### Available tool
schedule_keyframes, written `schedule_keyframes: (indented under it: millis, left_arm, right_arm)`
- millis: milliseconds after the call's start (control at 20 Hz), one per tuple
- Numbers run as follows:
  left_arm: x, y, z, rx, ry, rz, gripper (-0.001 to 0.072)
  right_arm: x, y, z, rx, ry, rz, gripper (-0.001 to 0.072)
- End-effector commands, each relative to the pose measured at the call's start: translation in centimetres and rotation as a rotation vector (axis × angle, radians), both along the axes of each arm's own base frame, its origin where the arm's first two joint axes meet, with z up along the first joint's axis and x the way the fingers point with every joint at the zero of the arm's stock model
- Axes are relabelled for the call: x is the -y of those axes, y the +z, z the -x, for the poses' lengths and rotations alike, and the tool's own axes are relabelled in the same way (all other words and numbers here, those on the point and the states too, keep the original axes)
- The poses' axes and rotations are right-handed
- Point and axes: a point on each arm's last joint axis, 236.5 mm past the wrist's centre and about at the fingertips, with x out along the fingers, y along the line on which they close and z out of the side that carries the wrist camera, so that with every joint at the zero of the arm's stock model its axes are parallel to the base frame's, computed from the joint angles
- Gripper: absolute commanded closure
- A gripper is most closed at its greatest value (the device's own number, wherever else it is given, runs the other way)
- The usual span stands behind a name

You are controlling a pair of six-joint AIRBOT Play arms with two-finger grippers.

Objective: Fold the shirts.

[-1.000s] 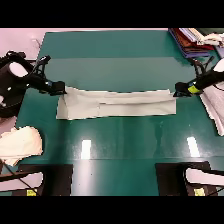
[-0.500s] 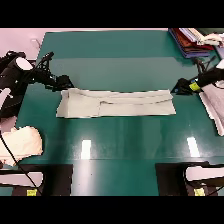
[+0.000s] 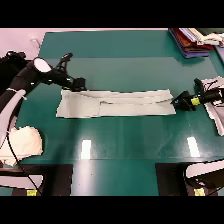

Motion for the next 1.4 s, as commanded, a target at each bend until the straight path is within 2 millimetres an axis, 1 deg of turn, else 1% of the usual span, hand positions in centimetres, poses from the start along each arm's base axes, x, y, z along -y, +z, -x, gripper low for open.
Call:
schedule_keyframes:
  millis: [0,50,100,150,200,300,400,500,550,650,700,750,800,900,1050,1150,1250,1300,1350]
  left_arm:
    - [5.4,1.3,-0.6,0.098,0.004,0.045,0.0679]
    - [6.8,1.4,-0.8,0.127,-0.005,0.053,0.068]
    - [7.9,1.2,-0.8,0.137,-0.011,0.06,0.068]
    - [9.1,0.6,-0.6,0.118,-0.007,0.074,0.068]
    - [10.1,-0.2,-0.2,0.092,-0.02,0.078,0.068]
    - [11.9,-1.6,-0.1,0.067,-0.049,0.077,0.068]
    - [13.2,-2.8,-0.8,0.057,-0.064,0.074,0.068]
    - [14.0,-4.1,-1.5,0.029,-0.067,0.075,0.068]
    - [14.1,-4.9,-1.7,0.012,-0.064,0.072,0.068]
    - [14.4,-6.3,-2.0,-0.008,-0.062,0.066,0.068]
    - [14.5,-7.0,-2.0,-0.021,-0.057,0.07,0.068]
    - [14.6,-7.5,-1.9,-0.038,-0.053,0.076,0.068]
    - [14.8,-8.0,-1.8,-0.051,-0.05,0.082,0.068]
    - [15.1,-8.3,-1.8,-0.066,-0.04,0.098,0.068]
    - [15.1,-8.2,-2.0,-0.061,-0.032,0.105,0.068]
    - [15.1,-8.2,-2.0,-0.059,-0.03,0.106,0.068]
    - [15.1,-8.0,-1.9,-0.068,-0.034,0.11,0.068]
    - [14.9,-7.4,-1.9,-0.077,-0.047,0.11,0.0681]
    - [14.3,-6.4,-2.3,-0.082,-0.057,0.112,0.0681]
  right_arm:
    - [-2.8,-1.3,-2.0,0.051,0.013,-0.016,0.034]
    - [-3.8,-1.4,-2.6,0.074,0.037,0.004,0.0451]
    - [-4.4,-1.3,-3.0,0.089,0.063,0.018,0.0602]
    - [-5.1,-0.5,-3.4,0.114,0.103,0.018,0.0698]
    - [-5.5,0.7,-3.7,0.133,0.137,0.009,0.0698]
    - [-6.3,4.7,-4.4,0.202,0.206,0.006,0.0699]
    - [-7.2,9.9,-5.3,0.311,0.254,0.037,0.0699]
    - [-8.7,15.6,-6.2,0.45,0.279,0.086,0.0699]
    - [-9.8,18.4,-6.5,0.516,0.287,0.106,0.0699]
    - [-12.1,23.4,-6.5,0.636,0.31,0.13,0.0699]
    - [-13.5,25.3,-6.3,0.677,0.325,0.129,0.0699]
    - [-14.9,26.8,-5.9,0.708,0.347,0.125,0.0699]
    - [-16.4,28.0,-5.6,0.733,0.372,0.116,0.0699]
    - [-19.5,29.8,-4.9,0.785,0.423,0.096,0.0699]
    - [-23.6,31.9,-4.1,0.856,0.462,0.064,0.0699]
    - [-25.9,32.7,-3.6,0.894,0.483,0.041,0.0699]
    - [-28.0,32.9,-3.1,0.91,0.5,0.017,0.0699]
    - [-29.0,32.8,-2.9,0.913,0.509,0.006,0.0699]
    - [-30.3,32.7,-2.7,0.912,0.515,-0.013,0.0699]
